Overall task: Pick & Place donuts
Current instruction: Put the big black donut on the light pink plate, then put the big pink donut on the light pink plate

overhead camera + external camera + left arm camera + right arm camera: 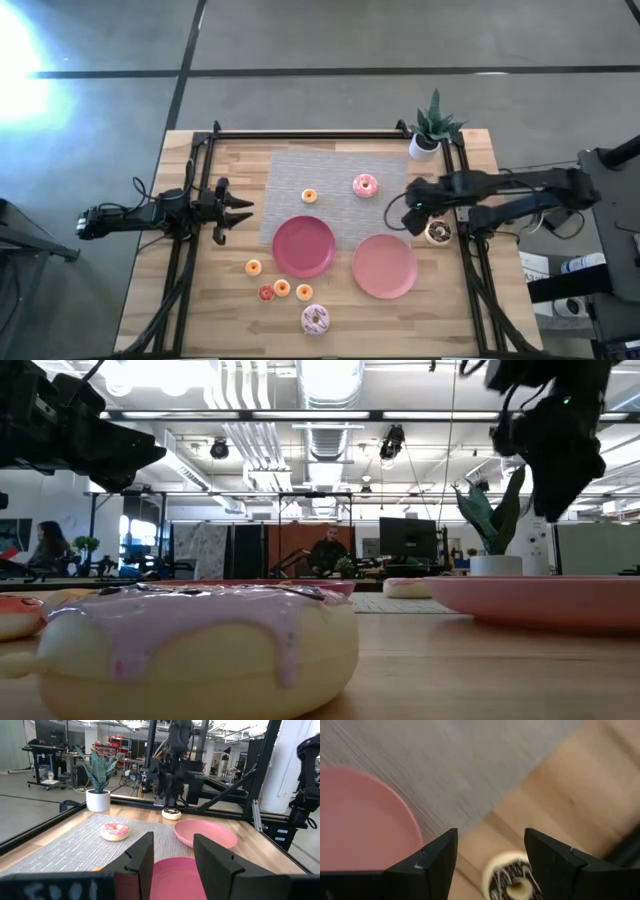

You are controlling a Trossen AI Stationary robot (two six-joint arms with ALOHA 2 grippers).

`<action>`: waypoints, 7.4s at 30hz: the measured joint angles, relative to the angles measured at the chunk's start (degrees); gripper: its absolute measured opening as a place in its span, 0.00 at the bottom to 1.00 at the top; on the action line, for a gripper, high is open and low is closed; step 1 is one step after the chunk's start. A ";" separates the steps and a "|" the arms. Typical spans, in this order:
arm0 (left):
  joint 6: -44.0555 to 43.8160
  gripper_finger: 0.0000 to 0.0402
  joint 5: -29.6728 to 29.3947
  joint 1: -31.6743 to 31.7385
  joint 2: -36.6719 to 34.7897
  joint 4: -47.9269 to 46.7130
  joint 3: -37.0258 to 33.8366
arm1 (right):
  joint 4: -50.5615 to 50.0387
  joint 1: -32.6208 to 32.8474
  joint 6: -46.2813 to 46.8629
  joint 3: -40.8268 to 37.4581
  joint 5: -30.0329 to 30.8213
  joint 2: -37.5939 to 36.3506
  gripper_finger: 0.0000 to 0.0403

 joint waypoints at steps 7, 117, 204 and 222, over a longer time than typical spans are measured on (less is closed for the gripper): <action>0.00 0.28 0.01 0.00 0.00 -0.01 0.00 | -6.44 -2.51 -10.82 2.15 -6.40 14.12 0.55; 0.00 0.28 0.02 0.00 0.02 -0.02 0.00 | 16.22 21.24 -42.12 6.46 -19.41 27.14 0.38; 0.00 0.28 0.03 0.00 0.02 -0.02 0.00 | 10.21 -24.05 -44.42 29.24 -12.69 36.67 0.05; 0.00 0.28 0.02 0.00 0.04 -0.02 0.00 | 14.10 4.51 -33.81 12.76 -18.14 29.13 0.05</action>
